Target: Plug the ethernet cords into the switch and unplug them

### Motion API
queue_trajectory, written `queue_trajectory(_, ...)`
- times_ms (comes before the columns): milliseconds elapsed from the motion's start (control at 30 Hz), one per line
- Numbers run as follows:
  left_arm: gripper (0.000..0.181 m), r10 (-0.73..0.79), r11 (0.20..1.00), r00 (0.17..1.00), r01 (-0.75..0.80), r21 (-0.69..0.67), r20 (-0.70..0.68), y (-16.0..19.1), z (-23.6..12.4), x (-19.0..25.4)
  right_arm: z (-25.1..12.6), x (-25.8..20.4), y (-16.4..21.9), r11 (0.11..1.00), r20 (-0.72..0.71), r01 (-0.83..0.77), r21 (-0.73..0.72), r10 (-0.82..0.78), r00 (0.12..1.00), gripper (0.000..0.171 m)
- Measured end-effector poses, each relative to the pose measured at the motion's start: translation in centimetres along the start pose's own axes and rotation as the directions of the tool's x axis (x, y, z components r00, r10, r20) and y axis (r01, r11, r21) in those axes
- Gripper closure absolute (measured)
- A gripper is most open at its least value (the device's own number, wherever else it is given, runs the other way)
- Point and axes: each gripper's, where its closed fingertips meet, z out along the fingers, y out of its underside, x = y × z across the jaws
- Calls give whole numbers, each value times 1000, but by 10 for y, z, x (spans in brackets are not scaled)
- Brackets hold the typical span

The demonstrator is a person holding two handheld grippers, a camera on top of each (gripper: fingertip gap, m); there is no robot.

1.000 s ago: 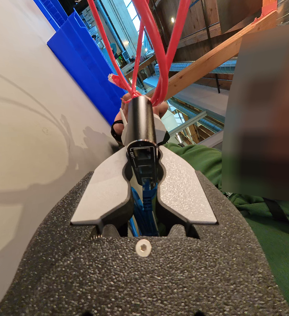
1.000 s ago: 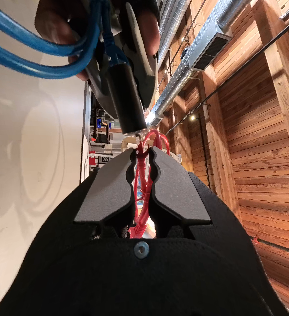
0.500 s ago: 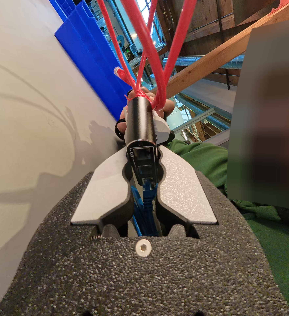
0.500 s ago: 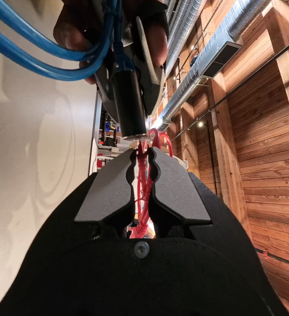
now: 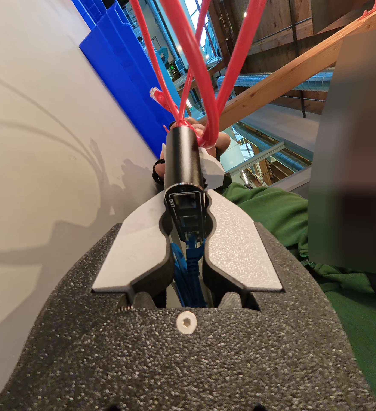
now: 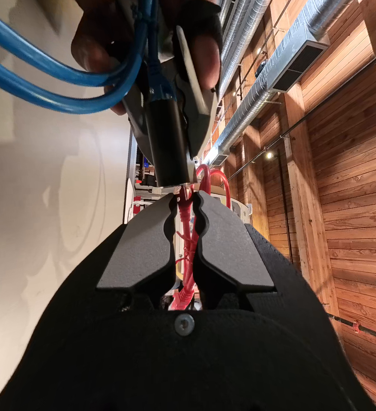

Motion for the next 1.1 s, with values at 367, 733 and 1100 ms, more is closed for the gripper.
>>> queue_trajectory(367,155,31,999,993,-32,9,116,-2,-2,-14,-2,-12,6,980,109,-199,7,197,974,143)
queue_trajectory(733,155,-44,993,990,29,114,135,-13,-9,-20,-5,-24,-12,995,155,-75,67,64,986,127)
queue_trajectory(1100,153,-89,989,993,79,123,73,-8,2,-13,5,-21,-8,1000,83,13,11,-14,996,145)
